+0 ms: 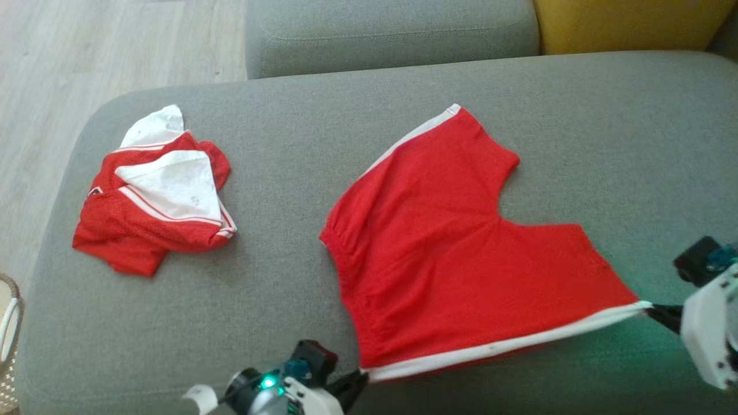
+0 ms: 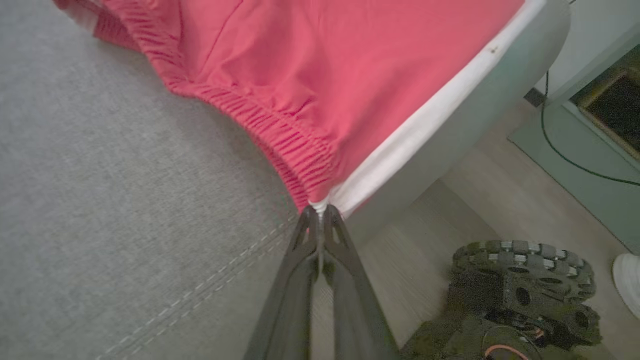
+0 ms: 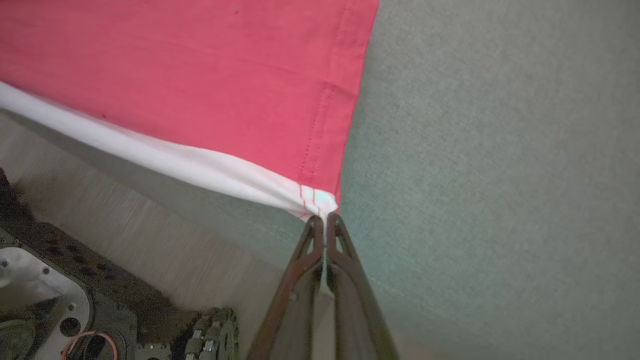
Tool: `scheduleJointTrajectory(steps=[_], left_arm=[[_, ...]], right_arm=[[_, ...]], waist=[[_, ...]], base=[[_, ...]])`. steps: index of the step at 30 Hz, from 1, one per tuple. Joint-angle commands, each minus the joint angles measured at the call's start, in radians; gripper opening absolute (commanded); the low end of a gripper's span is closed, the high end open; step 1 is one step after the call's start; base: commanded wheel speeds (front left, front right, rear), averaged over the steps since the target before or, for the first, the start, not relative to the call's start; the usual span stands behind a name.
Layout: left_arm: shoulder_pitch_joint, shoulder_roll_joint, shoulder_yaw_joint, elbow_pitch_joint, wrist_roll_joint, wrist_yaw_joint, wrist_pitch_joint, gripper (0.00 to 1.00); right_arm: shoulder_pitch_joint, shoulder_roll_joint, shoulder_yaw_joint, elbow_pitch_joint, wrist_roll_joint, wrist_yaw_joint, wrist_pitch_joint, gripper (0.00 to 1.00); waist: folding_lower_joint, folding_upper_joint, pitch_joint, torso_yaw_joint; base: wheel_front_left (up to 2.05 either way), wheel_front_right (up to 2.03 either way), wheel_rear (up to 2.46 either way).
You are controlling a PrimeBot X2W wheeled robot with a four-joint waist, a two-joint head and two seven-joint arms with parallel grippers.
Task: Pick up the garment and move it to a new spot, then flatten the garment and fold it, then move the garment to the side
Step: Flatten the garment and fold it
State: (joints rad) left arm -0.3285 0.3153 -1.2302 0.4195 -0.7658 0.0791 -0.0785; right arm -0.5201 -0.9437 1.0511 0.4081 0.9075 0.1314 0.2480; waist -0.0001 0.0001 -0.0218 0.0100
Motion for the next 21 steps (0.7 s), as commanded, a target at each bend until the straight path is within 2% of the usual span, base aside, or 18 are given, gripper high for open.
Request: scheduleJointTrajectory(steps=[1, 8, 14, 21], left_arm=[[-0.036, 0.026, 0.030, -0.032, -0.004, 0.008, 0.001, 0.00], [-0.008, 0.043, 0.032, -0.138, -0.039, 0.023, 0.043, 0.00], [-0.054, 0.041, 0.068, -0.190, -0.052, 0.039, 0.052, 0.00], [-0.136, 0.035, 0.148, -0.209, -0.081, 0.049, 0.038, 0.00]], right_arm=[[0.010, -0.068, -0.025, -0.013, 0.009, -0.001, 0.006, 0.00], [0.056, -0.146, -0.105, -0.110, 0.027, -0.001, 0.060, 0.00], [0.026, -0.129, -0.183, -0.149, -0.031, -0.001, 0.077, 0.00], [-0.073, -0.079, -0.274, -0.150, -0.083, -0.001, 0.094, 0.00]], waist=[[0.0001, -0.0001, 0.000, 0.002], [0.0001, -0.0001, 0.008, 0.014], [0.0001, -0.0001, 0.042, 0.038], [0.0001, -0.0001, 0.101, 0.094]], base=[[0.00, 0.00, 0.00], [0.00, 0.00, 0.00], [0.00, 0.00, 0.00], [0.00, 0.00, 0.00]])
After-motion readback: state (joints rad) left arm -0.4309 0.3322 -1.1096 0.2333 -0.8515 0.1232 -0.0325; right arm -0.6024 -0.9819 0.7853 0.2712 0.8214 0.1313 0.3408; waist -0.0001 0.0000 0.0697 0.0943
